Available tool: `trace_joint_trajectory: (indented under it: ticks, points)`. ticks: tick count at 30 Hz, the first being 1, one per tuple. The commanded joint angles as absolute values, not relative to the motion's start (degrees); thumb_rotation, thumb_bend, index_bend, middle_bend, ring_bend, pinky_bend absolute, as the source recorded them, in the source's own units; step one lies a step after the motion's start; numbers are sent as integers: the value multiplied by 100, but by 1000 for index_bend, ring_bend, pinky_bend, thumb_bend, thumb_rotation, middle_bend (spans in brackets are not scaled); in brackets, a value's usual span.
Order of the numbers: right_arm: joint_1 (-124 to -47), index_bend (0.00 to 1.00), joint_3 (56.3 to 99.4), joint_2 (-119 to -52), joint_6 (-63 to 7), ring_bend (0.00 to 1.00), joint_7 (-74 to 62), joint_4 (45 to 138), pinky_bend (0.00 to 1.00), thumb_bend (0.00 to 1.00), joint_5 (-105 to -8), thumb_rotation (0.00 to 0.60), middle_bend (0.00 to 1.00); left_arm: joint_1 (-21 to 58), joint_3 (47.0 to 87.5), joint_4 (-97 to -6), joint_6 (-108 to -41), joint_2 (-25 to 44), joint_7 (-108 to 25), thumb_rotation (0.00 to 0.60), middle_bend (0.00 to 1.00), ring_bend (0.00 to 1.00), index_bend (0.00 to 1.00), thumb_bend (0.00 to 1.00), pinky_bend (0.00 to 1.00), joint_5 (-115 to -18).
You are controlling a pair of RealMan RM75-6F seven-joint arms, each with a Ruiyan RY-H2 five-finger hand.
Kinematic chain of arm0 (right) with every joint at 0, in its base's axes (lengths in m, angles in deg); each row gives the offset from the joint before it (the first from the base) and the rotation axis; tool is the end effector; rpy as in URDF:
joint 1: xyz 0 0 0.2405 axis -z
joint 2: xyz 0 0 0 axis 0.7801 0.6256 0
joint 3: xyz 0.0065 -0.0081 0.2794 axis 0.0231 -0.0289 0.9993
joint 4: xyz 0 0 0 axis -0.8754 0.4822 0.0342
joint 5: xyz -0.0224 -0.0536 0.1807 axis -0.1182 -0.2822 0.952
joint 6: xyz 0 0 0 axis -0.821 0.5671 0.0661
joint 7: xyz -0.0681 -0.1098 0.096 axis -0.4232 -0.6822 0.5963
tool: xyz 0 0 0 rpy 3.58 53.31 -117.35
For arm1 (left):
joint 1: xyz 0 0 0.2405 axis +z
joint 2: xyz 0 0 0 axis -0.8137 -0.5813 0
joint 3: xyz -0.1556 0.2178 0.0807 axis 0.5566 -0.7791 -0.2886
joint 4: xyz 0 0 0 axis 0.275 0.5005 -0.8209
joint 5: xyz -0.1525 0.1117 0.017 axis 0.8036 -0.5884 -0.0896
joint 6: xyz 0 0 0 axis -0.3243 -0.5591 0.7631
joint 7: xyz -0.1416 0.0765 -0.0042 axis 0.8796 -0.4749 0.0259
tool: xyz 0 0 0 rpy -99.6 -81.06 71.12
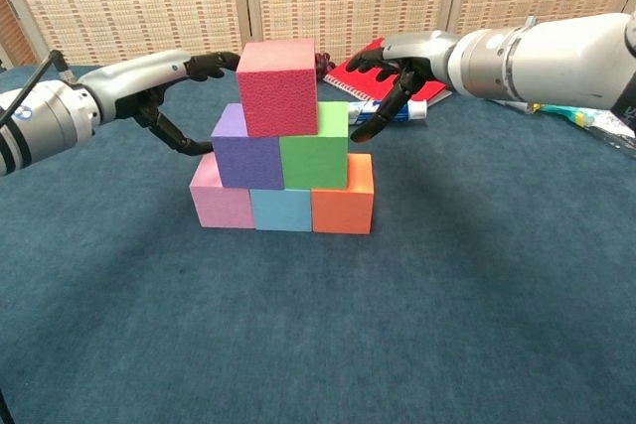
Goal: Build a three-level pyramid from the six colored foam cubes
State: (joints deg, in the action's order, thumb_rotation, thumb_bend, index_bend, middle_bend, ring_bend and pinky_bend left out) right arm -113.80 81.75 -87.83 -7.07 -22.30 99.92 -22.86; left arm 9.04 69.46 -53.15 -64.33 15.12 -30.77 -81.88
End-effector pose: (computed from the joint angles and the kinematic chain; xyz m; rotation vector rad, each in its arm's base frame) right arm -0.0897 -0.4396 0.0003 1.7525 -1.3924 0.9068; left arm -0.1520 0.4004 0.0134 -1.8437 -1.1061 -1.2074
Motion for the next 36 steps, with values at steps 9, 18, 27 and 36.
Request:
trace_joint_trajectory:
  ticks: [9,18,27,36]
  points:
    - [-11388,0,8184,-8818,-772,0,-2241,10027,0,0,-2300,600,7,903,6948,-5286,-6441,1533,-3069,600,0,0,0,290,34,-8217]
    - [-11404,0,8195,-8848,-853,0,-2295,10057,0,0,-2247,600,7,875,6966,-5219,-6411,1573,-3084,600,0,0,0,289,33,-8211]
    - [-11385,0,8149,-8837,-903,0,-2360,10103,0,0,-2230,600,7,883,6951,-5198,-6405,1564,-3101,600,0,0,0,288,33,-8216]
    - [-11341,0,8156,-8772,-984,0,-2390,10260,0,0,-2253,600,7,896,6949,-5181,-6431,1559,-3080,600,0,0,0,289,33,-8241]
